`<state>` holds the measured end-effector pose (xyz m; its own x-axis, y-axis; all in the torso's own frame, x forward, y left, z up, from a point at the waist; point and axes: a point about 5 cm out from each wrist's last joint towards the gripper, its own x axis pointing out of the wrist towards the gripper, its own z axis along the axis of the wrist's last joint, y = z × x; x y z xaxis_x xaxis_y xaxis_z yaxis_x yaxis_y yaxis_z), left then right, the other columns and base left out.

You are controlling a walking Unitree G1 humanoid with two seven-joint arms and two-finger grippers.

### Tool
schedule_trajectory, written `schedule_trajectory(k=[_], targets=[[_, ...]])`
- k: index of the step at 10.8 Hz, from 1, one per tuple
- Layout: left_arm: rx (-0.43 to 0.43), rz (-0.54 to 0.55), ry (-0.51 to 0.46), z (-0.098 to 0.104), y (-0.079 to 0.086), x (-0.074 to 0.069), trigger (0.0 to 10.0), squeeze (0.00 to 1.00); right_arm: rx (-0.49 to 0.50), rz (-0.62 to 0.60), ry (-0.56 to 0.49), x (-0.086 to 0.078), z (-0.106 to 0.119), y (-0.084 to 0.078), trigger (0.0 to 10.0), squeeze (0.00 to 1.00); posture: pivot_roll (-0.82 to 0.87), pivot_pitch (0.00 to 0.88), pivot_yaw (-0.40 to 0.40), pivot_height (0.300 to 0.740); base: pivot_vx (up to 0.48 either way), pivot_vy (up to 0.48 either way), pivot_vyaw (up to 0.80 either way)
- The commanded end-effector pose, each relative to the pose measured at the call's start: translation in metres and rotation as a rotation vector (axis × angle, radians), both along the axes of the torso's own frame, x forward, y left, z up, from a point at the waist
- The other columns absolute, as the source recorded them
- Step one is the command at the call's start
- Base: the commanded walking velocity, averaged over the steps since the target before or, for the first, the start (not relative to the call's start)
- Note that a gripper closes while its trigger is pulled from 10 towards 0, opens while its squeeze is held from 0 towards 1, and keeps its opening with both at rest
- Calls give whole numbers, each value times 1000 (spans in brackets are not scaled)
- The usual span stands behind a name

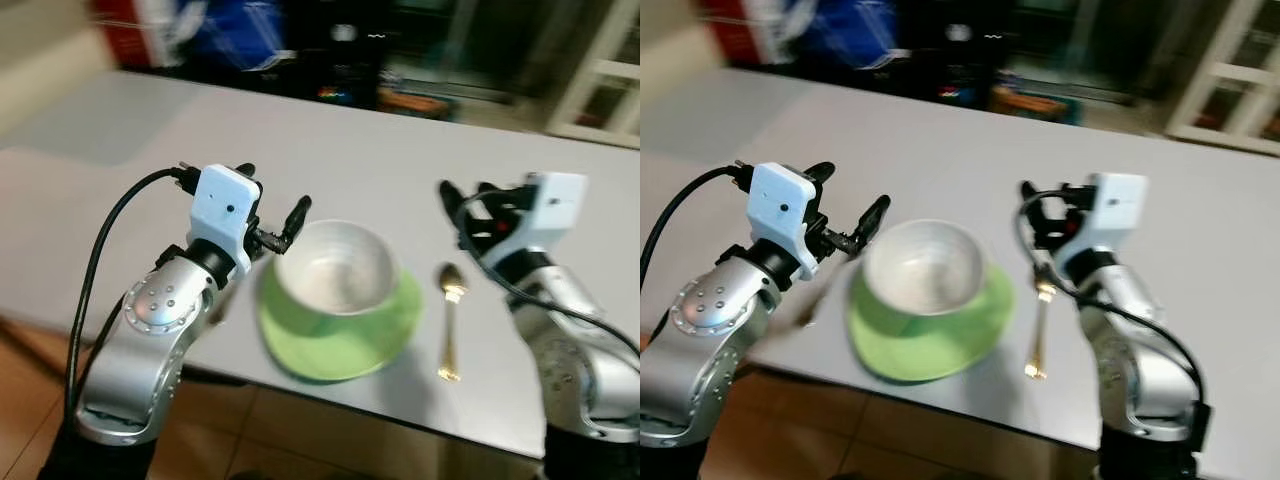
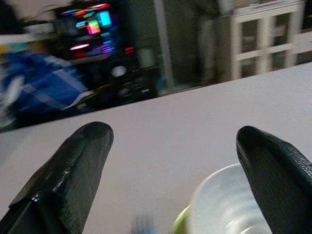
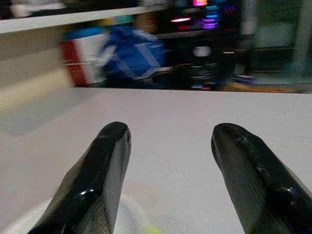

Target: Setting the table

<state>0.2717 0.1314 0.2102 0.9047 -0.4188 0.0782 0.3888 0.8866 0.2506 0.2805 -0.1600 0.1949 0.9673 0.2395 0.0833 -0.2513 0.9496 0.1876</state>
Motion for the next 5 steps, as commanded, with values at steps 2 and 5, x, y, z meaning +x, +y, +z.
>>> schedule_trajectory(k=[2,5], targets=[[11,48,-11,3,1,2,10000,0,1,1,-22,-3,0,9,10000,0,45,0,-11,740,0,0,800],[15,138,-26,-3,13,2,10000,0,21,7,-22,-3,0,15,10000,0,36,0,-3,740,0,0,800]])
